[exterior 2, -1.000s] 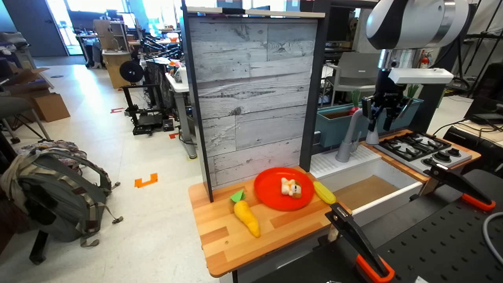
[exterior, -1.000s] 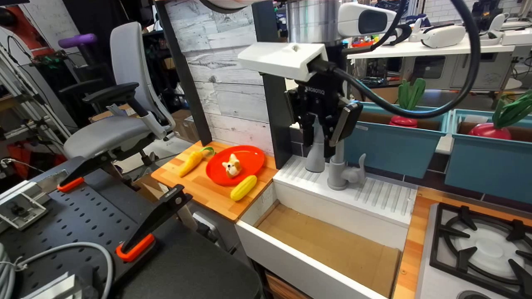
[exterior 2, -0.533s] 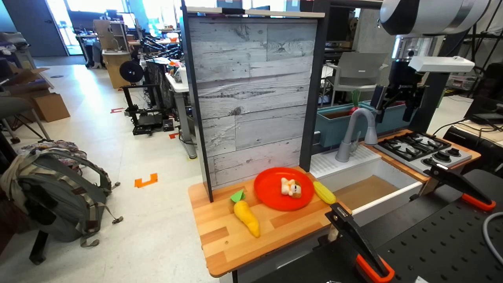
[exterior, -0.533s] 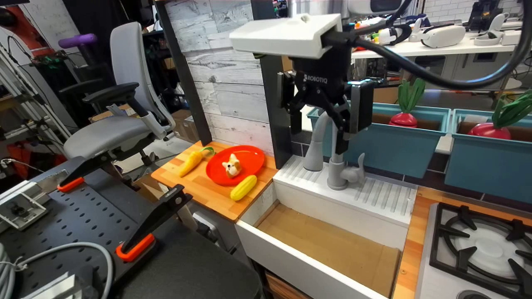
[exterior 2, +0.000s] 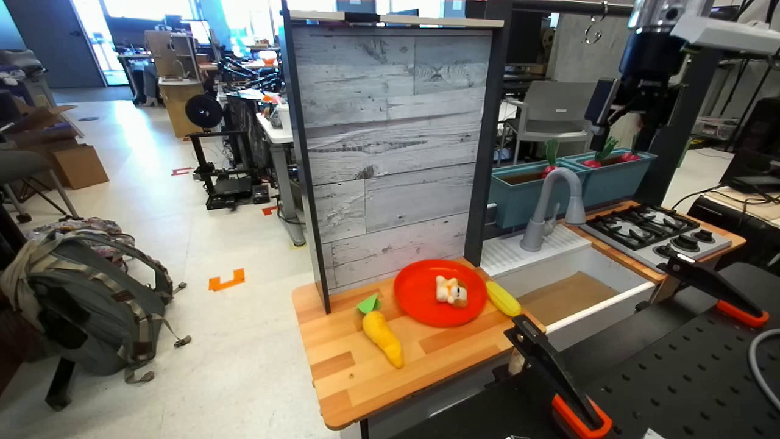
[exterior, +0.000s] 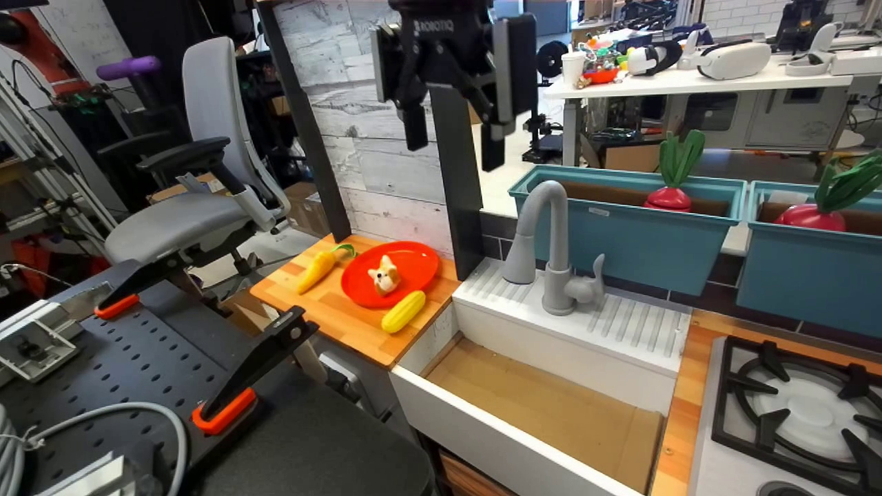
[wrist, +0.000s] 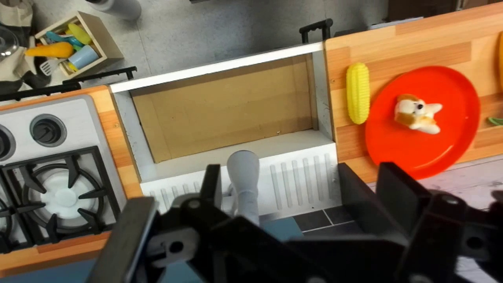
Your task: Move the tap nozzle to the right
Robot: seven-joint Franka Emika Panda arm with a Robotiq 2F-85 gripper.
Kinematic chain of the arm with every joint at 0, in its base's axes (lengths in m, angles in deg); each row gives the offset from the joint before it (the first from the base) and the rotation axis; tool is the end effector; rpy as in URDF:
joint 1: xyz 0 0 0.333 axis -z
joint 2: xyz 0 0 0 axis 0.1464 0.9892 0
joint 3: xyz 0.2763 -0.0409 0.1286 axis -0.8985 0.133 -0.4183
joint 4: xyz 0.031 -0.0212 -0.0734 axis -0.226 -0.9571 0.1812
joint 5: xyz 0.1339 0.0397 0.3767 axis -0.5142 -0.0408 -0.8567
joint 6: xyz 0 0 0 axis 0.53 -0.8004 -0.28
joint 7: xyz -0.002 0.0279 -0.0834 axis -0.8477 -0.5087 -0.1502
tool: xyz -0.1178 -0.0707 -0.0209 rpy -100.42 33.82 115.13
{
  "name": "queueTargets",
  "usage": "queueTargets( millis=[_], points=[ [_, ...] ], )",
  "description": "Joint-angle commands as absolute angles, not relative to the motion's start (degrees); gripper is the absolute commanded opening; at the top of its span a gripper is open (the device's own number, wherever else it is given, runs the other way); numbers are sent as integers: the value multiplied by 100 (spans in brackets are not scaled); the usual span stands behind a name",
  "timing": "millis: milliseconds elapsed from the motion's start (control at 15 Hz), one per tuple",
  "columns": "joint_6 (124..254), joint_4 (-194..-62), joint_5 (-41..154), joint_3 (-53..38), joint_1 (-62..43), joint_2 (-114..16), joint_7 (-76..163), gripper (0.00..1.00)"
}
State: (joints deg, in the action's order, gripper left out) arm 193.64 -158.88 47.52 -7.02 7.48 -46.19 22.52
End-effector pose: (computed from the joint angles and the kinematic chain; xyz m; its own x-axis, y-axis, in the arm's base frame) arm 0.5288 -0.1952 0.1917 0.9896 -0.1383 -0.0402 -0.1403 -0.9888 -0.0511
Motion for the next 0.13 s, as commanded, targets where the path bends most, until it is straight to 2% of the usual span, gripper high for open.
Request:
queueTargets(
  millis=[0,67],
  points=[
    [19240,-16614,4732,-734,586,-5533,2120,100],
    [19332,-16231,4725,-661,591,-5084,2225,100]
  ],
)
